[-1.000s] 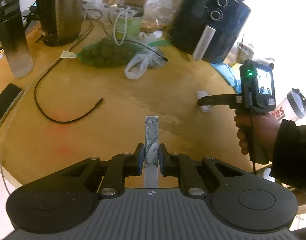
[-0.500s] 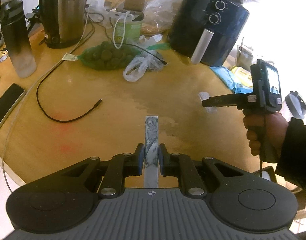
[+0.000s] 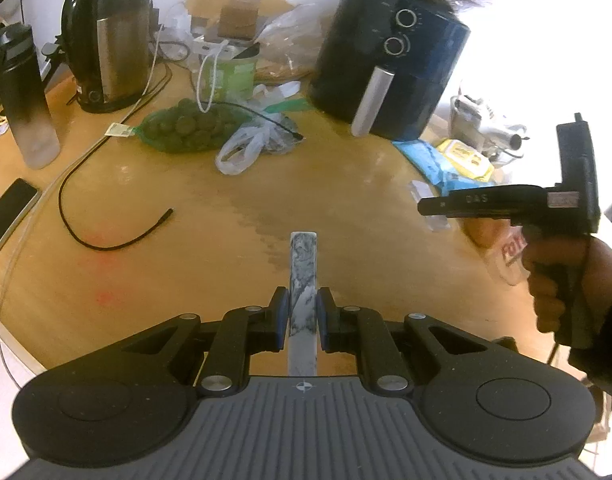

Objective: Organize rigid objects
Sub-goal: 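Lower the strip into the box with the left tool while the right tool lowers the clear case in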

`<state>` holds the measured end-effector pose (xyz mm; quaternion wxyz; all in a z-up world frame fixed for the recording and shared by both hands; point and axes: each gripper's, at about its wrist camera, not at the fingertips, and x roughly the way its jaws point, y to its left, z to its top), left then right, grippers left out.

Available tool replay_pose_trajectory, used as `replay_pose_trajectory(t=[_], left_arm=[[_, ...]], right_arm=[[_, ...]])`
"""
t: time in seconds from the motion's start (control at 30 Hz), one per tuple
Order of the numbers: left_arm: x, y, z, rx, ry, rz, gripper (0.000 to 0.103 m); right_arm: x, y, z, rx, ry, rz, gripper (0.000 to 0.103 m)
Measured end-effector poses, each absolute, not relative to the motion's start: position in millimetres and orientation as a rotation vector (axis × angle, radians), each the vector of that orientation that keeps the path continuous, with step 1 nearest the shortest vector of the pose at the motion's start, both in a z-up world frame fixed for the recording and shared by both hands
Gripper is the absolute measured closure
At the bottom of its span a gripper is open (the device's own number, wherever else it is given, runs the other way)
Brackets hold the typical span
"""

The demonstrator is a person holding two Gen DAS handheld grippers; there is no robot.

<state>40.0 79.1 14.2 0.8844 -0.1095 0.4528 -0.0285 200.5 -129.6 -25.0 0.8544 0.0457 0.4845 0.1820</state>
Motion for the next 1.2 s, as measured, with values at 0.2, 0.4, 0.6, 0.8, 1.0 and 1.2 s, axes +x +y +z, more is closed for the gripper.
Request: replay_pose_trajectory(t=[0.2,0.4,0.6,0.8,1.0,1.2], left_arm=[[30,68,19,-0.227,0.931,-0.059,0.087],[22,59,23,-0.225,0.926,-0.05,0.087],[16,51,26,-0.22,0.926,-0.055,0.087],[9,42,25,-0.213,0.939,-0.066,0.087],[6,29,17,-0.193,0.977,-0.086,0.087],[4,16,7,-0.201,1.019,-0.117,0.087]], right_arm=[[174,-148,-5,0.135,1.001,0.415,0.068],[144,-159,8,0.128,0.977,0.454,0.068],[113,-167,13,0.104,0.974,0.491,0.068],[84,-179,10,0.135,0.986,0.509,0.068],[66,-193,6,0.166,1.003,0.499,0.068],[54,-207,6,0.197,1.007,0.486,0.068]])
